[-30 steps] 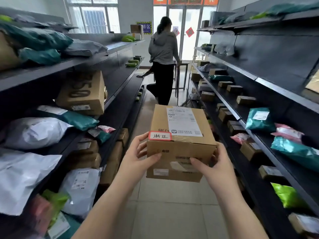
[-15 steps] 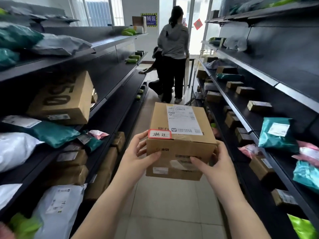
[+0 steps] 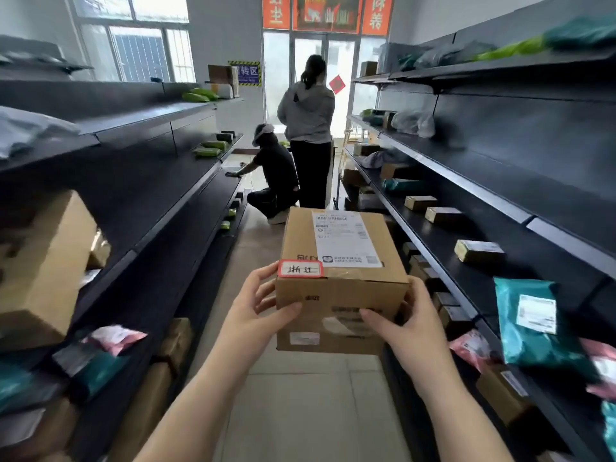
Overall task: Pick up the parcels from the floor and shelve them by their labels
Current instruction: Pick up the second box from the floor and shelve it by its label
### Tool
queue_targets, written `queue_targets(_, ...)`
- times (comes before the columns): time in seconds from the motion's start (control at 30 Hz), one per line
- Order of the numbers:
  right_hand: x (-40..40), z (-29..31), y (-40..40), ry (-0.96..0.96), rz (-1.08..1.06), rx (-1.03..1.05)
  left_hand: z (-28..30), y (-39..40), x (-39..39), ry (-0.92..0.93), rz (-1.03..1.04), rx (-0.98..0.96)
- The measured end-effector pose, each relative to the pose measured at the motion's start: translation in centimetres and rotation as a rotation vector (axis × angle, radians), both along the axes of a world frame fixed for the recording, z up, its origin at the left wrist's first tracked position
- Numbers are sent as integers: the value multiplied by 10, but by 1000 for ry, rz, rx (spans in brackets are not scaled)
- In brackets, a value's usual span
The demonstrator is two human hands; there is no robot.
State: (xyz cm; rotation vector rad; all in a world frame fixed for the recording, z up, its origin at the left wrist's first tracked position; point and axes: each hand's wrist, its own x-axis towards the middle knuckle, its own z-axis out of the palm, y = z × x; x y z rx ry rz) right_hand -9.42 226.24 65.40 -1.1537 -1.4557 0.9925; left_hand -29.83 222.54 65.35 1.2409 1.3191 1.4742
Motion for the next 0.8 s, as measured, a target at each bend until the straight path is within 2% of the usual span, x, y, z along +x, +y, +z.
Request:
queue_targets(0.37, -27, -3, 121, -3, -36, -12, -6, 131, -28, -31, -32, -30)
queue_targets(0.8, -43, 11, 307, -52, 56, -36, 6, 301, -39, -52, 63, -25)
